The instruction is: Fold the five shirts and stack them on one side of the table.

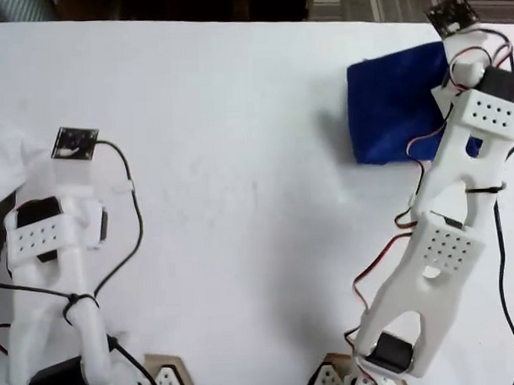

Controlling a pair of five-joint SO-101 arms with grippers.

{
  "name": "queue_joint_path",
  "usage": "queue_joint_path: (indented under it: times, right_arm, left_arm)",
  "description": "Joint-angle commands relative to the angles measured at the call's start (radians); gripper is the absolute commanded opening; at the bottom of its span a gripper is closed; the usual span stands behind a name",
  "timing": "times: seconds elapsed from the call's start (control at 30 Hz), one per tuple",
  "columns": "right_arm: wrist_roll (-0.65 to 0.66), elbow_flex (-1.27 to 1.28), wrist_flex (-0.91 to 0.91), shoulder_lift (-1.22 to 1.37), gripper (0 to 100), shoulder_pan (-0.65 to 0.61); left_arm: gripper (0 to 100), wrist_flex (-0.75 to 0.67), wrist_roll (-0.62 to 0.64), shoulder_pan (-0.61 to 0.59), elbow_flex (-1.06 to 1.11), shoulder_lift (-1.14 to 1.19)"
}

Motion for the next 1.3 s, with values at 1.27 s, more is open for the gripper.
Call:
queue_joint_path:
  times: [1.27]
  right_arm:
    - [-0.416,-0.519,0.220,0.013,5.0,0.019]
  left_arm:
    - [3,0.143,-0.008,-0.078,-0.148,-0.032]
